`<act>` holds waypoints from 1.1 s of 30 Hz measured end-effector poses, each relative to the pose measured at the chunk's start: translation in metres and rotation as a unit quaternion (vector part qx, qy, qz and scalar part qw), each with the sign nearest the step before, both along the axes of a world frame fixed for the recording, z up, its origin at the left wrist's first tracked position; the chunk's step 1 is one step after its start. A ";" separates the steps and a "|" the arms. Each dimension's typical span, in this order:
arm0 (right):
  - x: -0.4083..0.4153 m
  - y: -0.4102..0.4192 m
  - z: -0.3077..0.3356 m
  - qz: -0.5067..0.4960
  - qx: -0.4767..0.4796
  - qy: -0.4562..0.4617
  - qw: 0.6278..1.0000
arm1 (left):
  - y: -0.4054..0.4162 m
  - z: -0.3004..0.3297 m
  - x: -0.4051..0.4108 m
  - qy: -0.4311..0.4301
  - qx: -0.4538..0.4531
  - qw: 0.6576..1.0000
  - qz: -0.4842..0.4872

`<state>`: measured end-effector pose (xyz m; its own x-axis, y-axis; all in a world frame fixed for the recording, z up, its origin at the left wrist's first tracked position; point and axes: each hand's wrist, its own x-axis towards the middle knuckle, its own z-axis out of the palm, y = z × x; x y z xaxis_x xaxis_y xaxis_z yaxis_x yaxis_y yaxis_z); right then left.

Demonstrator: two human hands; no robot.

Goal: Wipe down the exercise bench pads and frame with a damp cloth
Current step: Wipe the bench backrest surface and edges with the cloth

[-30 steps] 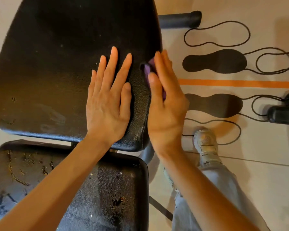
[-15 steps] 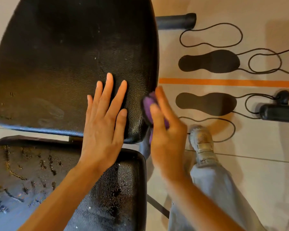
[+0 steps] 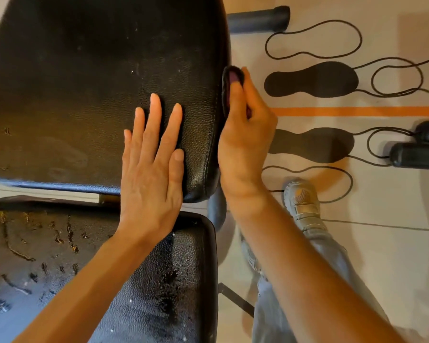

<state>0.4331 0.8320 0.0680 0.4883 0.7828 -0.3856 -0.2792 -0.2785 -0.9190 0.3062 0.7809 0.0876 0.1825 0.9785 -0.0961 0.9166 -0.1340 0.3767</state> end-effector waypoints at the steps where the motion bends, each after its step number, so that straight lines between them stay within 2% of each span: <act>1: -0.007 -0.014 0.000 -0.005 0.008 0.005 1.000 | -0.001 0.000 0.000 -0.002 -0.001 1.000 0.001; 5: -0.035 -0.111 0.037 0.004 -0.001 0.098 0.995 | 0.000 -0.001 0.001 -0.008 0.003 1.000 0.007; 9: -0.011 -0.035 0.010 -0.017 -0.028 0.024 0.999 | -0.001 -0.001 0.000 -0.008 0.007 1.000 0.003; 11: -0.005 -0.011 0.008 -0.011 0.009 0.009 1.000 | -0.001 -0.003 0.000 -0.007 0.011 1.000 0.003; 13: -0.020 -0.051 0.011 0.000 0.014 0.017 1.000 | -0.002 -0.003 0.000 -0.005 0.012 1.000 0.003; 16: -0.039 -0.117 0.037 0.032 0.006 0.086 0.996 | -0.001 -0.004 0.000 -0.002 0.020 1.000 0.000; 22: -0.009 -0.024 0.014 0.008 -0.019 -0.016 1.000 | 0.000 -0.007 0.000 0.002 0.038 0.999 0.002; 28: -0.033 -0.116 0.047 0.042 -0.032 0.063 0.997 | -0.002 -0.007 0.001 -0.004 0.049 0.999 0.001; 33: -0.009 -0.032 0.023 0.010 -0.024 0.009 1.000 | -0.003 -0.007 0.002 -0.011 0.057 0.998 -0.003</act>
<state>0.4245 0.7999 0.0912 0.4653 0.7725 -0.4322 -0.2894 -0.3287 -0.8990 0.3077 0.7775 0.0807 0.1883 0.9819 0.0192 0.9075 -0.1814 0.3789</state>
